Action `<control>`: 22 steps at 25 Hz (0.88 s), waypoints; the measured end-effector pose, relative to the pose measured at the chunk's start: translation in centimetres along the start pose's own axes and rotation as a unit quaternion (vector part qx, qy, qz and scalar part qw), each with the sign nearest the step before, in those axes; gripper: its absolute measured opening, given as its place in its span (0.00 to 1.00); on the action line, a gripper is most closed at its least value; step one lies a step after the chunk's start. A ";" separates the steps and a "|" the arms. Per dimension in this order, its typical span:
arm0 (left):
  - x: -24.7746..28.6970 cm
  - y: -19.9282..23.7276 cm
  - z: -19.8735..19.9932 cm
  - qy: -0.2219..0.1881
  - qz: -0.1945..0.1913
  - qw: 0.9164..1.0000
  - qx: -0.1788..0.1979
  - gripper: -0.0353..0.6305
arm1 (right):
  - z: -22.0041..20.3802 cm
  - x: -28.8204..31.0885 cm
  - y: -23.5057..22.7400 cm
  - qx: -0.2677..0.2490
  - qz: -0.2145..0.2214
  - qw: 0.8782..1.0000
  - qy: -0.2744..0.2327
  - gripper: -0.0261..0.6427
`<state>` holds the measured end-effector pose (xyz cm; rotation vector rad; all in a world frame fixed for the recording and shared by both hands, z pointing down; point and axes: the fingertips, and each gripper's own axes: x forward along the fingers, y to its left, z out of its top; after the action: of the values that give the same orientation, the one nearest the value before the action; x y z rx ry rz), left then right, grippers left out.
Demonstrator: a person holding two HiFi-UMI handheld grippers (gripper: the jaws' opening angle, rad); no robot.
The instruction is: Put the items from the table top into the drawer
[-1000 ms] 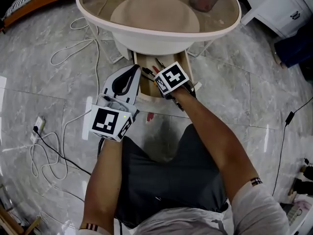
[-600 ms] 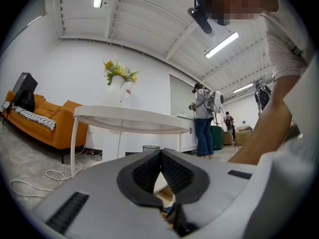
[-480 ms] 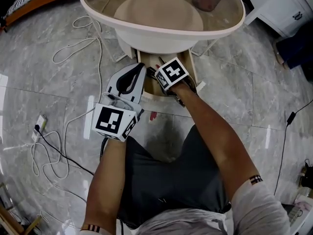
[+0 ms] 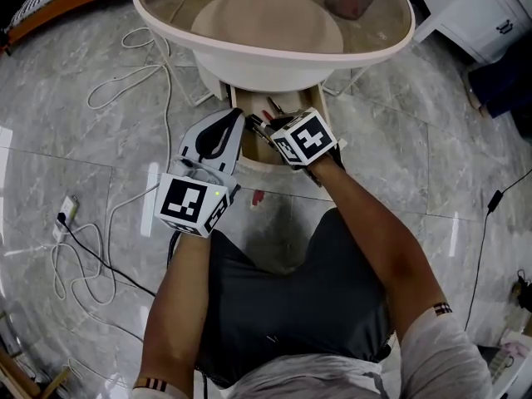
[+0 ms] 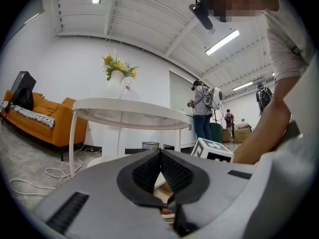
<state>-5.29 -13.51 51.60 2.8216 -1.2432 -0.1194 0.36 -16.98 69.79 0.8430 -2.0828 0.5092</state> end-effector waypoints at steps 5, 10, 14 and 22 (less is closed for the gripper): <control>0.4 0.1 -0.7 0.007 -0.002 1.000 0.001 0.05 | 1.2 -3.2 0.3 -0.021 -0.001 0.998 -0.066 0.08; 0.7 0.2 -1.0 0.010 0.000 1.000 -0.004 0.05 | 1.7 -6.3 0.6 -0.046 -0.006 0.993 -0.112 0.05; 1.0 -0.5 -0.9 0.013 -0.007 1.000 -0.001 0.05 | 3.1 -9.4 1.2 -0.056 -0.002 0.986 -0.157 0.04; 0.3 -2.1 0.5 0.010 -0.029 0.999 0.011 0.05 | 6.8 -17.0 3.4 -0.074 0.018 0.964 -0.256 0.04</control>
<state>-3.61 -12.37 50.93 2.8713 -1.1665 -0.0794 1.87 -12.09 51.87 0.9175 -2.5726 0.1546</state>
